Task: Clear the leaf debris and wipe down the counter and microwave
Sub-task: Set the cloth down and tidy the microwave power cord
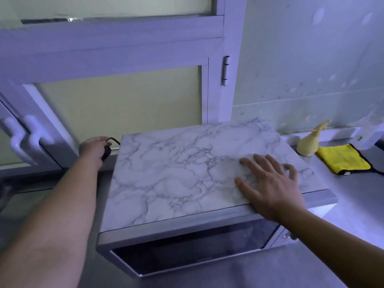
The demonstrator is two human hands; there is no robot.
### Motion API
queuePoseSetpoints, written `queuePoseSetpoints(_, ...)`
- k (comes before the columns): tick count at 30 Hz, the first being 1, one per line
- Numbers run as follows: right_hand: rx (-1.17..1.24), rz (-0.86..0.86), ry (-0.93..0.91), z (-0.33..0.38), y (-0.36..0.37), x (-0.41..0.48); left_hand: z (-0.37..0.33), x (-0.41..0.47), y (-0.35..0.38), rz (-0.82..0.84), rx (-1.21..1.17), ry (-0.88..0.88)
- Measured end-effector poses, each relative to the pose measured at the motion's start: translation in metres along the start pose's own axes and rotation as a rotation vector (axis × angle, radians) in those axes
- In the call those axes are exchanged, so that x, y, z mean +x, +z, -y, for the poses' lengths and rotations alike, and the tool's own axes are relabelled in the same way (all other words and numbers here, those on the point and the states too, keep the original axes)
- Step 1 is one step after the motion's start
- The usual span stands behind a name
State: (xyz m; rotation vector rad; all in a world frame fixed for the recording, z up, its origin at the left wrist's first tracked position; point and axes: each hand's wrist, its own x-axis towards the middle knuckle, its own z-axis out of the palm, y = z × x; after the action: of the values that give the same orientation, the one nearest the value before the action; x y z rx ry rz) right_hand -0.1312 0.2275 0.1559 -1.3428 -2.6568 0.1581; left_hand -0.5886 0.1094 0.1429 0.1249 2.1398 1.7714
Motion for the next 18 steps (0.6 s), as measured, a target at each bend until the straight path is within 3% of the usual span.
queuePoseSetpoints(6, -0.016, -0.006, 0.001, -0.004, 0.001, 0.001, -0.09, -0.033, 0.033, 0.132, -0.169, 0.269)
queuePoseSetpoints(13, -0.008, 0.008, 0.015, -0.003, 0.004, 0.002, -0.182, -0.182, 0.049, 0.491, -0.133, 0.734)
queuePoseSetpoints(18, 0.256, 0.019, 0.044, -0.007, -0.002, 0.004, -0.197, -0.296, 0.033, 0.704, -0.097, 0.886)
